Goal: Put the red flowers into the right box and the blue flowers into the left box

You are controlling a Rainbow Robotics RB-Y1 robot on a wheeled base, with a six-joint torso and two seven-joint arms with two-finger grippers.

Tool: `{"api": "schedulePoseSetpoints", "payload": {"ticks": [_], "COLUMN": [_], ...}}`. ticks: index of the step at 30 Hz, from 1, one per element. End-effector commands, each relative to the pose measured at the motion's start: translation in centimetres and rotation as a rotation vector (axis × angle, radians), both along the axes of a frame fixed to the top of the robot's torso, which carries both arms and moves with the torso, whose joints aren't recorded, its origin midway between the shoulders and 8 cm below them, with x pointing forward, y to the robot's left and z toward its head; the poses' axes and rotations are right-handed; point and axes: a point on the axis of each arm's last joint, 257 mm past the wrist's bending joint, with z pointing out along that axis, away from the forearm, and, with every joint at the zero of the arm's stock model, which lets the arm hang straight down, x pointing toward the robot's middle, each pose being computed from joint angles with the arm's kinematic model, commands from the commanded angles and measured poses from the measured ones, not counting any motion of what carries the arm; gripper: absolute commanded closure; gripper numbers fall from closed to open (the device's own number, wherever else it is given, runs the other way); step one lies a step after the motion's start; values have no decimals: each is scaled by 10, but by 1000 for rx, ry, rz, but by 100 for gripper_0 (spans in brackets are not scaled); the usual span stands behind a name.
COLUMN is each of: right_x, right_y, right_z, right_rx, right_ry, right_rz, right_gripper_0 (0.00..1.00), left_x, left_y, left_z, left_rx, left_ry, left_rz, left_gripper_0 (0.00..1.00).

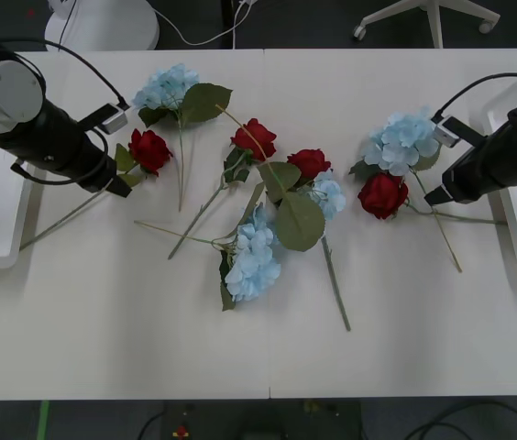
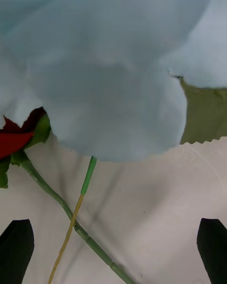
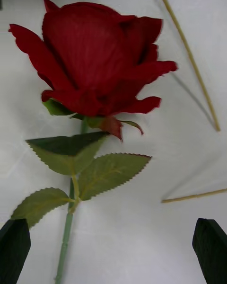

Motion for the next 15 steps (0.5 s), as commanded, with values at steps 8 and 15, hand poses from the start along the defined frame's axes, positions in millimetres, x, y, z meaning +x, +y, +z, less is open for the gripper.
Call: {"api": "schedulePoseSetpoints", "payload": {"ticks": [8,15], "right_x": [34,38], "right_y": [37,45], "right_z": [3,0], "right_rx": [15,37], "right_ry": [-46,-22], "right_rz": [-34,-61], "right_gripper_0": [0,0], "left_x": [49,45], "left_y": [23,30], "left_z": [50,21], "left_rx": [214,279], "left_ry": [-136,-115], "left_rz": [20,0], "left_gripper_0": [0,0]}}
